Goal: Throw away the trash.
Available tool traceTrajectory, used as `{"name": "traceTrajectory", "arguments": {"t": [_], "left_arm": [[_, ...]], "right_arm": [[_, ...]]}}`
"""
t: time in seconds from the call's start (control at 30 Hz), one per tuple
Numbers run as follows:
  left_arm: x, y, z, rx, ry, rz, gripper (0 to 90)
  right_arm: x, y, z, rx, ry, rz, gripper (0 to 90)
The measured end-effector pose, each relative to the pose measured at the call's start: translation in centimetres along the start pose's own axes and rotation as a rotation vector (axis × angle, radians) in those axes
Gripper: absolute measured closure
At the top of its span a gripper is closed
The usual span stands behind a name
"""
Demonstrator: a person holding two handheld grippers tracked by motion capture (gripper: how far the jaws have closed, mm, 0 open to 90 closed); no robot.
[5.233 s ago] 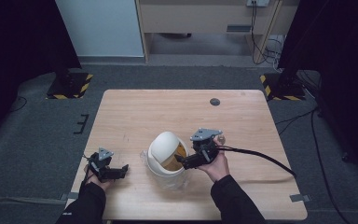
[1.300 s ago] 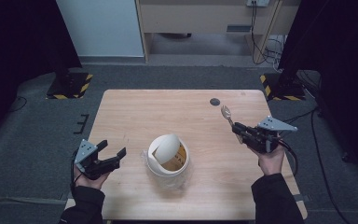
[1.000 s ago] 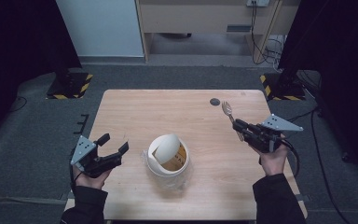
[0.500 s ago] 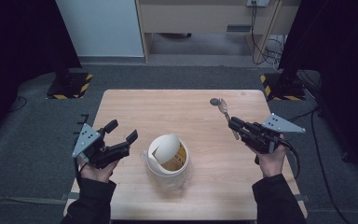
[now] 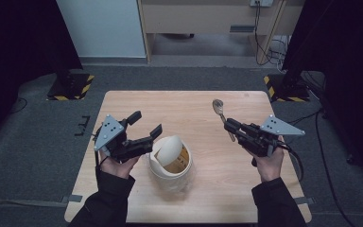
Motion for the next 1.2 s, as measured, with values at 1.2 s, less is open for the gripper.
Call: {"name": "traceTrajectory", "arguments": {"t": [1.2], "left_arm": [[-0.4,6.4,-4.8,0.106,-0.036,0.055,24.7]], "right_arm": [[0.0,-4.5,-2.1,-0.160,0.022,0.017,79.5]]}}
Point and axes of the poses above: each handheld gripper's, and its own axes: z roughly backward along the jaws, x roughly out of its underside, y roughly to its right, the point moved 6 cm from there along -z, roughly forward along the jaws, and after that the axes turned 2 degrees about -x, right-handed, at the moved point
